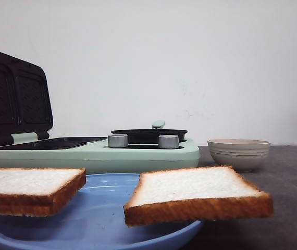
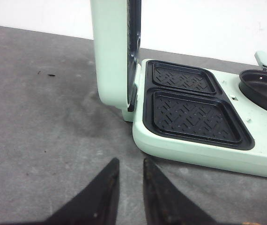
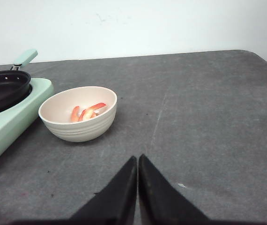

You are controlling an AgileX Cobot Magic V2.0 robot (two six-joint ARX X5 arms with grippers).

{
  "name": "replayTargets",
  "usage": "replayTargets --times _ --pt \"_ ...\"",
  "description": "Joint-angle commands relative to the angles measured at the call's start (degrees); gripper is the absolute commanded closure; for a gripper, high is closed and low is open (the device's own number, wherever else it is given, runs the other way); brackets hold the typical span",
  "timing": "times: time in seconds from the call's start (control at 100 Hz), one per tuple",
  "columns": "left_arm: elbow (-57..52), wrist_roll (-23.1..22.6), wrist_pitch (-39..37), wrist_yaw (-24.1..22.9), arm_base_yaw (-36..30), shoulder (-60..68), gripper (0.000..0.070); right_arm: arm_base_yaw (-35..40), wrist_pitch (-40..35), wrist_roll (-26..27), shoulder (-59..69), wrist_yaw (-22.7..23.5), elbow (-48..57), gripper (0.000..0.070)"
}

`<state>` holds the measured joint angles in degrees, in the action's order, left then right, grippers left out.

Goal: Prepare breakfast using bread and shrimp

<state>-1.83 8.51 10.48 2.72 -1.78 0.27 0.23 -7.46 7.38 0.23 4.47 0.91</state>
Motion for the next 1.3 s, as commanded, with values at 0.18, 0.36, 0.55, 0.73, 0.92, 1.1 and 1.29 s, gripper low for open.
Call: replayTargets --times 0.18,0.36,0.55,0.73,0.92,1.1,1.29 --pt "1.01 -0.52 0.26 -0.2 0.0 -0.02 0.0689 0.0 0.33 0.59 -0.02 -0.02 -0.2 0.07" --pt "1.01 -2.05 0.35 -2.16 0.0 -0.02 0.0689 0.0 0.35 0.04 -0.02 -0.09 -0.2 0.07" --pt "1.01 -2.05 0.37 -2.16 0.0 -0.02 0.0689 0.0 0.35 -0.26 -0.02 -0.02 -0.2 0.07" --pt "1.01 -2.03 0.35 -1.64 0.0 -0.02 0.0689 0.0 0.35 -0.26 -0.02 0.17 -0.2 0.07" --pt "1.01 -2.03 0.31 -0.46 0.0 -0.02 0.0689 0.0 0.37 -0.28 -0.02 2.23 -0.2 0.07" --pt "1.01 -2.62 0.24 1.33 0.0 -0.02 0.069 0.0 0.37 -0.31 -0.02 2.16 -0.2 0.07" --pt "1.01 -2.95 0.24 1.14 0.0 -0.02 0.0689 0.0 0.35 -0.37 -0.02 1.88 -0.2 0.07"
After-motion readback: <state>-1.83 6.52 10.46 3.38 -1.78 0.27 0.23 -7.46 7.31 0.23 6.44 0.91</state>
